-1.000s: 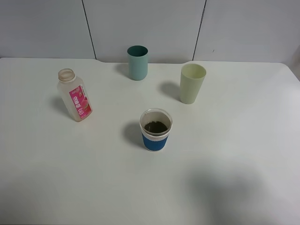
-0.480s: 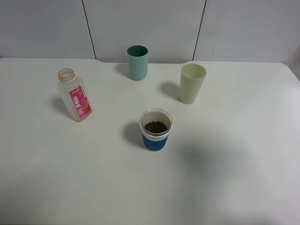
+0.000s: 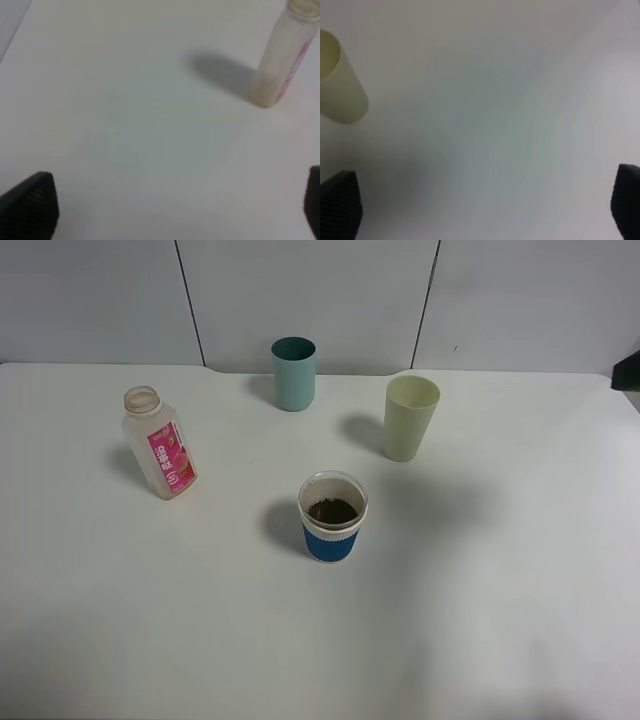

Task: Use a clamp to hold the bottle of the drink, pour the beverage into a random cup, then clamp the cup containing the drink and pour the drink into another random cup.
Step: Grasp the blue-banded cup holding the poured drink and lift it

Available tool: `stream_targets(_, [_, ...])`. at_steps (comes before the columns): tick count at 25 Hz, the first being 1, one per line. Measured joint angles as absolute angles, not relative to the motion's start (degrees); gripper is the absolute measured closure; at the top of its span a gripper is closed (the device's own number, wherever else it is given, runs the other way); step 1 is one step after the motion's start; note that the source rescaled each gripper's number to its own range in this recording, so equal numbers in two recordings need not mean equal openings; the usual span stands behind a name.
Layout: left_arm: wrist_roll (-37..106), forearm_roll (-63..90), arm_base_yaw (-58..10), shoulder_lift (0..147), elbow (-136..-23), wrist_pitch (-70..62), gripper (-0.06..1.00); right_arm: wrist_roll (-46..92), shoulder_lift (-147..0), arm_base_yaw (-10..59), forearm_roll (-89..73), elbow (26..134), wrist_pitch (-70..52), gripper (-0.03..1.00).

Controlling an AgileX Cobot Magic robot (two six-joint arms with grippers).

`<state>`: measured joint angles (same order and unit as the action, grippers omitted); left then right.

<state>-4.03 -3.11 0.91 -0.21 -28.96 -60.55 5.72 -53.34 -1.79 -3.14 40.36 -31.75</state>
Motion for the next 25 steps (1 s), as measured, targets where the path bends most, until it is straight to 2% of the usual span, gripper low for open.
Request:
stream_targets(6, [-4.0, -3.1, 0.9, -0.2, -29.0, -60.6, -0.06, 7.4, -64.2, 6.4, -1.3, 40.4, -23.4, -0.03])
stream_targets(10, [-4.0, -3.1, 0.9, -0.2, -29.0, -60.5, -0.06, 2.5, -68.7, 12.5, 6.8, 40.4, -18.6, -0.03])
stream_targets(13, [-4.0, -3.1, 0.9, -0.2, -29.0, -60.5, -0.06, -6.1, -70.4, 16.3, 15.7, 40.4, -15.0, -0.03])
stream_targets(19, [-4.0, -3.1, 0.9, -0.2, -29.0, -60.5, -0.06, -32.0, -70.8, 22.9, 38.0, 40.4, -8.1, -0.03])
stream_targets(25, [-4.0, -3.1, 0.9, -0.2, -29.0, -60.5, -0.06, -53.1, -70.8, 27.4, 55.0, 40.4, -0.7, -0.03])
